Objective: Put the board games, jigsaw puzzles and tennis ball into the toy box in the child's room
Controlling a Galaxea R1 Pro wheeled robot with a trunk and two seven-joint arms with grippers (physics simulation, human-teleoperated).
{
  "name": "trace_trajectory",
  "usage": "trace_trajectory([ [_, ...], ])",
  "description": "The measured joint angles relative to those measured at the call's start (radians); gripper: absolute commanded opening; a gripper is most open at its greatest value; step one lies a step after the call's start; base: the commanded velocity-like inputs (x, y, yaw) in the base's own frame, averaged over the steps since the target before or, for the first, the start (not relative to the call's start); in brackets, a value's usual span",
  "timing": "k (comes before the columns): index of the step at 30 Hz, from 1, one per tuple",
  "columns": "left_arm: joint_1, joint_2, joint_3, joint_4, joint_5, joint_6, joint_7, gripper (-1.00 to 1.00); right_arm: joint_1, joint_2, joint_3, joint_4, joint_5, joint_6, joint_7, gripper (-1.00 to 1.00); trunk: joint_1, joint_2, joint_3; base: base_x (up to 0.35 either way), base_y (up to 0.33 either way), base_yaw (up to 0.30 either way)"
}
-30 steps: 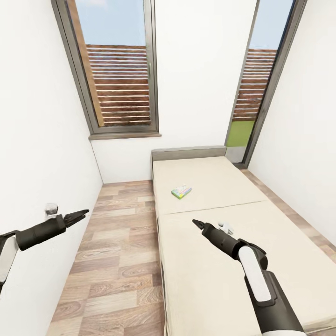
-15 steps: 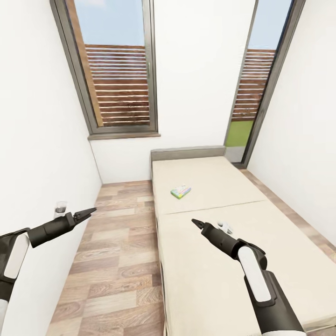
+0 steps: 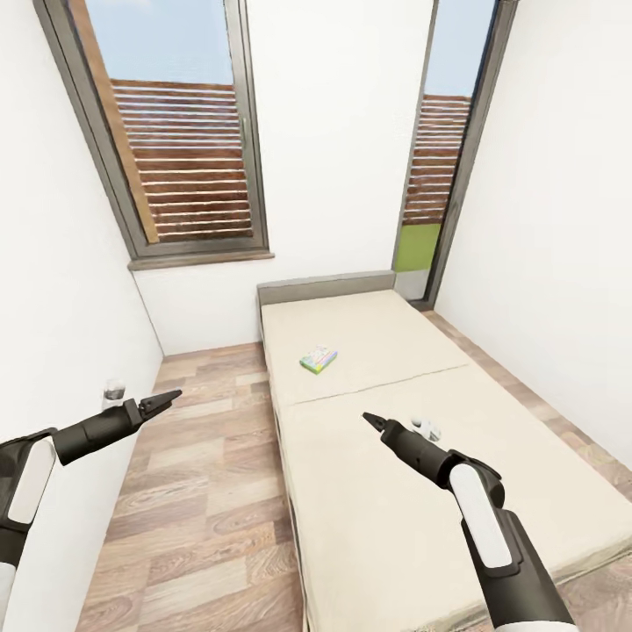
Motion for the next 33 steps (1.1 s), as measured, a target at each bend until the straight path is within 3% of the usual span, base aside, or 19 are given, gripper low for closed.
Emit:
trace_trajectory([
  [33, 0.000, 0.002, 0.006, 0.000, 0.001, 0.001, -0.003, 1.00, 0.000, 0.003, -0.002, 0.001, 0.000, 0.000, -0.001, 1.00, 0.000, 0.000, 0.000, -0.009, 0.107, -0.259],
])
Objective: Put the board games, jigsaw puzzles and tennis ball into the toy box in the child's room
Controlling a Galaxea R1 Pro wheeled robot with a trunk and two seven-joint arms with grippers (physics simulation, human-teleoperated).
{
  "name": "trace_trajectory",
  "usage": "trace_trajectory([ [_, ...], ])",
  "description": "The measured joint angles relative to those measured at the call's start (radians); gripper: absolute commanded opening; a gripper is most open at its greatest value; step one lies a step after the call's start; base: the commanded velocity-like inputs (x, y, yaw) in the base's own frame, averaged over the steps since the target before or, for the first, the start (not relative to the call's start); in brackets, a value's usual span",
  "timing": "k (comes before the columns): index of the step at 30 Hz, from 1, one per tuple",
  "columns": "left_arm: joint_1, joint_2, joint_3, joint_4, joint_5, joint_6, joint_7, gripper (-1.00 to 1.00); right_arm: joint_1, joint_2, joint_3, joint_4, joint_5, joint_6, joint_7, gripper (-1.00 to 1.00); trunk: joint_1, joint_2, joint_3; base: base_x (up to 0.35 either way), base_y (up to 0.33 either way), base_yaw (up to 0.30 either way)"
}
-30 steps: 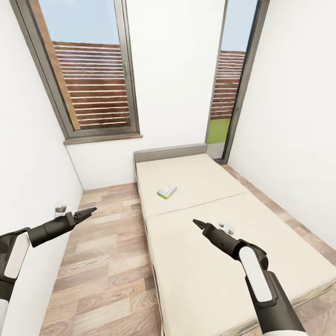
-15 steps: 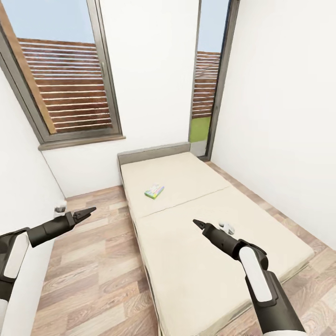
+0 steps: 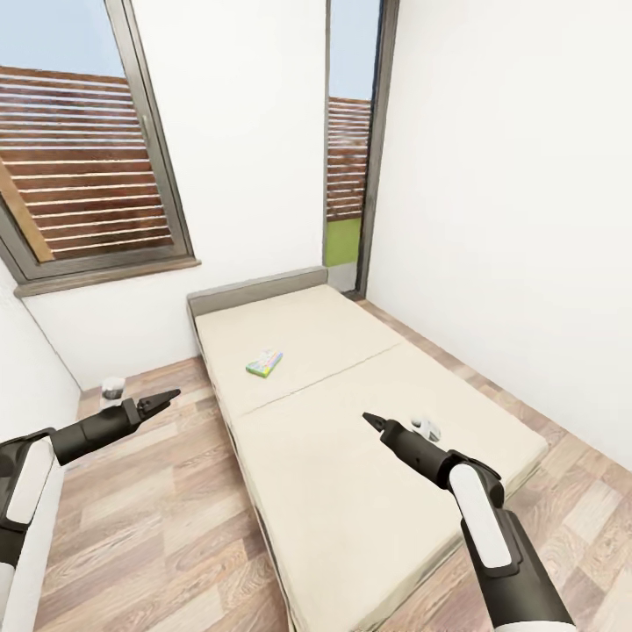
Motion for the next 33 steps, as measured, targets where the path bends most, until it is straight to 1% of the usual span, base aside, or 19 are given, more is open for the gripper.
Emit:
trace_trajectory([
  [18, 0.000, 0.000, -0.001, -0.001, 0.000, 0.000, 0.000, 1.00, 0.000, -0.003, 0.000, 0.000, 0.000, 0.000, 0.000, 1.00, 0.000, 0.000, 0.000, -0.006, 0.124, -0.259],
  [33, 0.000, 0.000, 0.001, -0.001, 0.001, 0.000, 0.000, 1.00, 0.000, -0.002, 0.000, 0.000, 0.000, 0.000, 0.001, 1.00, 0.000, 0.000, 0.000, -0.002, 0.093, -0.259],
])
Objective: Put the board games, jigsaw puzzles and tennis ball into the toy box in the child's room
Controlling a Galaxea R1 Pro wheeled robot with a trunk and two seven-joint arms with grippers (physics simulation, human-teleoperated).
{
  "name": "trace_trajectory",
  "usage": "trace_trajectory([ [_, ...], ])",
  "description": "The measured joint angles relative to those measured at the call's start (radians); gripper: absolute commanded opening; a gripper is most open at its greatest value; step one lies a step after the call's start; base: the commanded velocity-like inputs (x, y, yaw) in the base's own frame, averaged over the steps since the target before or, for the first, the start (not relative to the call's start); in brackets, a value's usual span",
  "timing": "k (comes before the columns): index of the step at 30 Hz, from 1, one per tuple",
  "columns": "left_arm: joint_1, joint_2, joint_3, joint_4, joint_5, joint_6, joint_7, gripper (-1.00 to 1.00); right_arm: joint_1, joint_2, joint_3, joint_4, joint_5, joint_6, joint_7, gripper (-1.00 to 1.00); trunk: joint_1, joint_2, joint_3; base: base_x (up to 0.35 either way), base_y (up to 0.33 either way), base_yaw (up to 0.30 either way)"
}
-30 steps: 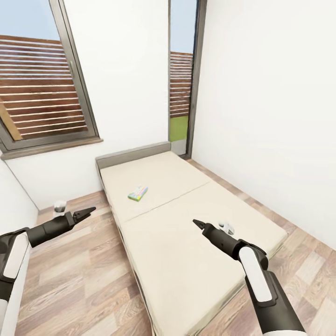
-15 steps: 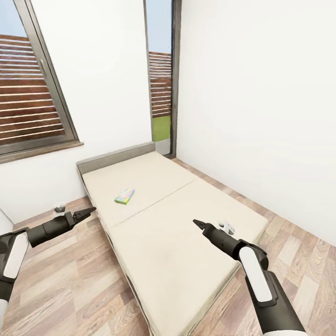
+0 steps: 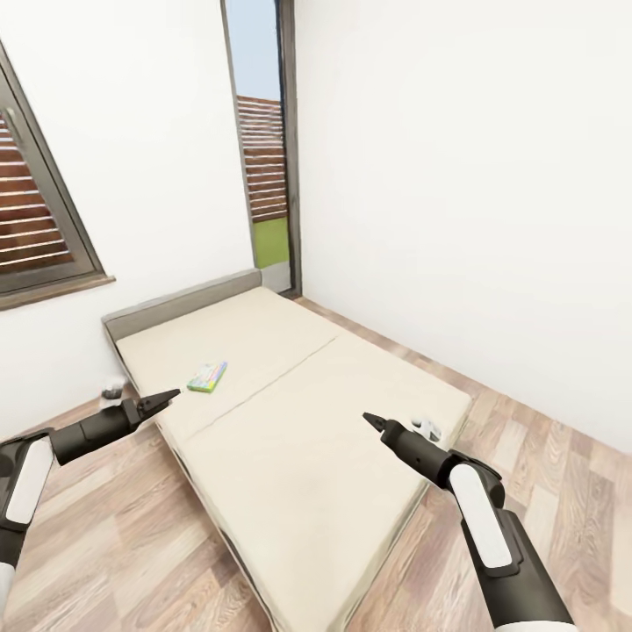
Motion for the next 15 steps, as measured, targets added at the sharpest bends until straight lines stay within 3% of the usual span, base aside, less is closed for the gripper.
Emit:
trace_trajectory([
  [7, 0.000, 0.000, -0.001, 0.000, -0.001, 0.000, -0.030, 1.00, 0.000, 0.000, 0.000, 0.000, 0.000, -0.001, -0.001, 1.00, 0.000, 0.000, 0.000, 0.000, 0.144, -0.260],
  [15, 0.000, 0.000, 0.000, 0.001, -0.002, 0.000, -0.051, 1.00, 0.000, 0.002, 0.000, 0.000, 0.000, -0.001, 0.000, 1.00, 0.000, 0.000, 0.000, 0.000, 0.035, -0.263],
])
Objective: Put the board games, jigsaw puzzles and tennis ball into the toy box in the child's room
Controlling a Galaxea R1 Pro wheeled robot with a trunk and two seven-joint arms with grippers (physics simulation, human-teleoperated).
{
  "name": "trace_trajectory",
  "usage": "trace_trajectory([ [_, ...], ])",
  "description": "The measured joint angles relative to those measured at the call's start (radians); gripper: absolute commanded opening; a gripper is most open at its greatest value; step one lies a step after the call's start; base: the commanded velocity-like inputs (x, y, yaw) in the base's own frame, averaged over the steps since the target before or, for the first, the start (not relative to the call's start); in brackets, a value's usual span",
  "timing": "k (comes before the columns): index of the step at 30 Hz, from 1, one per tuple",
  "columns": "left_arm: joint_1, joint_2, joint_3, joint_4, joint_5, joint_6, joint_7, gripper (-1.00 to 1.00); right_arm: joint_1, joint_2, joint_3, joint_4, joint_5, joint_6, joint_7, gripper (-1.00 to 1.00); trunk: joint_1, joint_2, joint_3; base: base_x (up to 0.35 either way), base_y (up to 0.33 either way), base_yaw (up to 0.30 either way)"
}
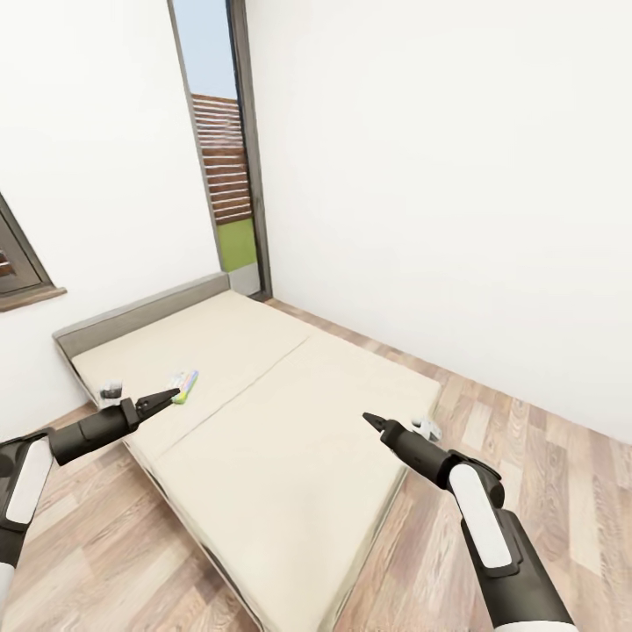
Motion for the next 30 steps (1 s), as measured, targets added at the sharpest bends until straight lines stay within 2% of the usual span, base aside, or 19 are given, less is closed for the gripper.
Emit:
trace_trajectory([
  [20, 0.000, 0.002, 0.001, -0.001, 0.000, -0.001, -0.002, 1.00, 0.000, 0.001, 0.000, 0.000, 0.000, -0.001, 0.000, 1.00, 0.000, 0.000, 0.000, 0.000, 0.123, -0.272],
  [30, 0.000, 0.004, 0.002, 0.000, 0.000, -0.002, -0.002, 1.00, 0.000, 0.001, 0.000, 0.001, 0.000, -0.001, 0.000, 1.00, 0.000, 0.000, 0.000, 0.000, 0.051, -0.273],
])
